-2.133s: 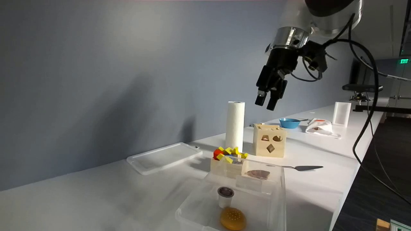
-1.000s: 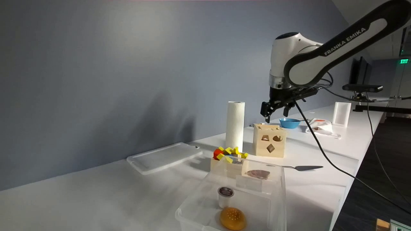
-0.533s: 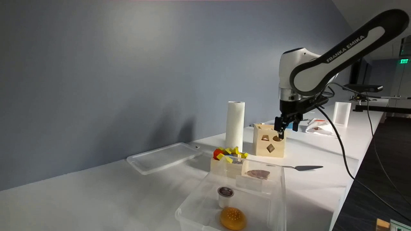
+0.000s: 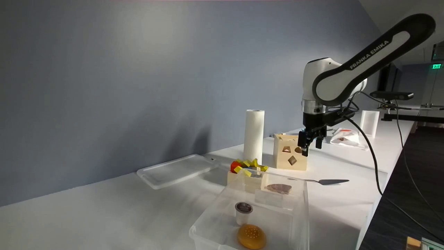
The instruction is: Turn the kitchen utensil in the other direction
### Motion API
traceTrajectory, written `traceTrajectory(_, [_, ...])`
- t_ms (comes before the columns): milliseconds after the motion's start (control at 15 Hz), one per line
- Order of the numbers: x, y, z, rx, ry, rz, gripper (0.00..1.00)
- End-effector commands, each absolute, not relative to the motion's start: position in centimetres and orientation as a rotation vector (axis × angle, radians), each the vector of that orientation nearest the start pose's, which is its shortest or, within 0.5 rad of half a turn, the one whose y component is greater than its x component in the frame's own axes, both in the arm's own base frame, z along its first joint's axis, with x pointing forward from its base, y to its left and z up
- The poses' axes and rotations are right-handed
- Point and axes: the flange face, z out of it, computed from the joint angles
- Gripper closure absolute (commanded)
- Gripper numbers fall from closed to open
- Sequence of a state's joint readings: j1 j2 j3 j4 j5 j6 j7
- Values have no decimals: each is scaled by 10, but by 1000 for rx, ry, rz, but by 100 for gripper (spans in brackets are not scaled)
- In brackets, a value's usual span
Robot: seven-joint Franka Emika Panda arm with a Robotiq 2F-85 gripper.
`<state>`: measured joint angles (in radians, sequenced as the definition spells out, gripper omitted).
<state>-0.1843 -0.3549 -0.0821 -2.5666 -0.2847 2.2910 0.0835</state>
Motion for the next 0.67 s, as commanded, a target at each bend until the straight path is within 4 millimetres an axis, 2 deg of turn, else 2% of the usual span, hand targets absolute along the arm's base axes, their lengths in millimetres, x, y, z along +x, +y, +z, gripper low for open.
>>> traceTrajectory(0, [404, -111, 378, -3228, 105, -139, 0])
traceTrajectory(200, [401, -114, 369, -3160, -10, -190, 0])
traceTrajectory(467, [392, -128, 356, -3133, -155, -218, 0])
traceTrajectory(533, [390, -130, 354, -3133, -177, -204, 0])
traceTrajectory(600, [394, -128, 360, -3156, -126, -184, 0])
